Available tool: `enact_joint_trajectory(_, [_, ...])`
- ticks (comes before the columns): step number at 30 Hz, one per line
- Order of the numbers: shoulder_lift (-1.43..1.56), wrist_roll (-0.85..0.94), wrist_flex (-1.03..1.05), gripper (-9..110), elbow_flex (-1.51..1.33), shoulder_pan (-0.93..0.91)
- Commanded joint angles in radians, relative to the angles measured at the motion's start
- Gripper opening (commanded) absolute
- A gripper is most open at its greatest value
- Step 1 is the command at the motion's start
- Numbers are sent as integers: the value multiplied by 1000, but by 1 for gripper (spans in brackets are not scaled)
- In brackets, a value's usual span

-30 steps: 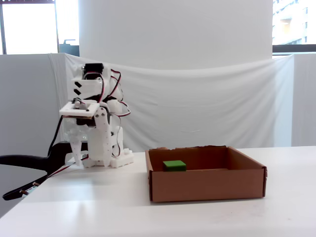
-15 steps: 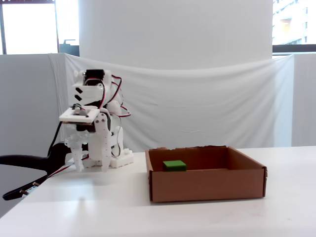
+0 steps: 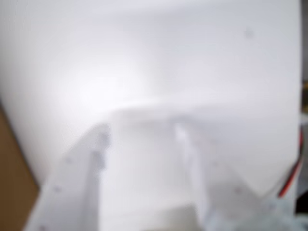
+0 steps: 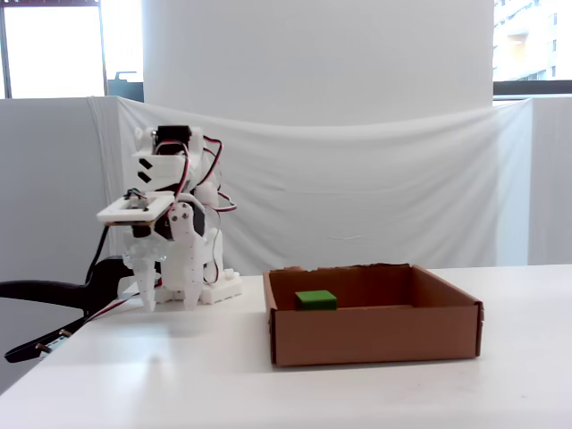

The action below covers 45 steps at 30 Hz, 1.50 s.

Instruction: Grasp a green cube and put it in a box.

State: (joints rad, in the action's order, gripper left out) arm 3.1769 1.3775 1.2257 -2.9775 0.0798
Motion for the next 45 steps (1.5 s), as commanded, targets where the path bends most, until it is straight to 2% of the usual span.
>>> enact_joint_trajectory(1, [6, -5, 8, 18, 5, 8])
enact_joint_trajectory(11, [6, -37, 12, 21, 5, 11])
enact_joint_trajectory(16, [6, -221, 21, 22, 5, 11])
enact_joint_trajectory(45, [6, -222, 21, 22, 5, 11])
